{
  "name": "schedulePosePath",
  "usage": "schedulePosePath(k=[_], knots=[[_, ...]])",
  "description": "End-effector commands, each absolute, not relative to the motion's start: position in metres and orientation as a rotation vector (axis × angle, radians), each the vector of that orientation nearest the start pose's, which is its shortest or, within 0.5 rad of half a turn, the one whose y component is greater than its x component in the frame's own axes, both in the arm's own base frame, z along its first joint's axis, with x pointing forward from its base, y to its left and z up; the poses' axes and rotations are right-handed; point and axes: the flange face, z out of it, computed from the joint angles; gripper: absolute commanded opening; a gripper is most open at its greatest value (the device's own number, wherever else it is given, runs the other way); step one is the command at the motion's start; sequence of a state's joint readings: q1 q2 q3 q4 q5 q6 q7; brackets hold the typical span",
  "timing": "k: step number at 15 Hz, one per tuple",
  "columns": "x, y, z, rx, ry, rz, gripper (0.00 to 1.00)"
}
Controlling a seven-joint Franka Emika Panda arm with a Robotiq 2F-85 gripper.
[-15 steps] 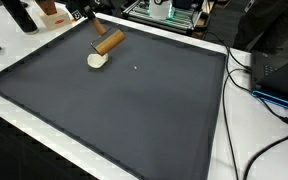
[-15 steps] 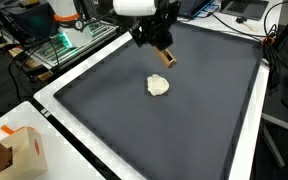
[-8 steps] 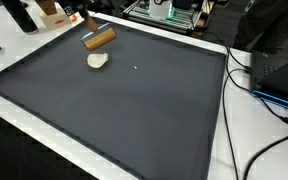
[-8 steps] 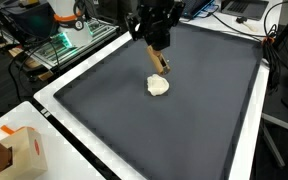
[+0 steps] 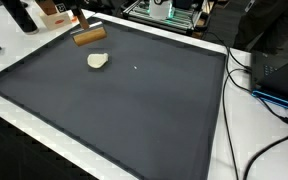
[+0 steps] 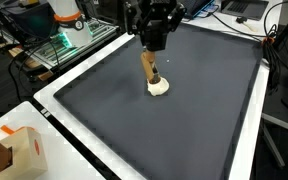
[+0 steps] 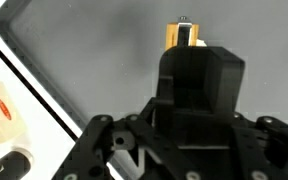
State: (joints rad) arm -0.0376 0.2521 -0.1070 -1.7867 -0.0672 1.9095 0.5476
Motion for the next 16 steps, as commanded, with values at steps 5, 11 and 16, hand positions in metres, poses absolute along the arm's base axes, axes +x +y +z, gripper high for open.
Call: schedulePosePath(k=[5, 11, 16], knots=[[0.606, -0.079, 0.399, -3.177, 1.296, 0.128, 0.24], [0.604, -0.073, 0.386, -3.218, 1.417, 0.183, 0.24], [0.602, -0.070, 0.376, -3.245, 1.449, 0.266, 0.24]])
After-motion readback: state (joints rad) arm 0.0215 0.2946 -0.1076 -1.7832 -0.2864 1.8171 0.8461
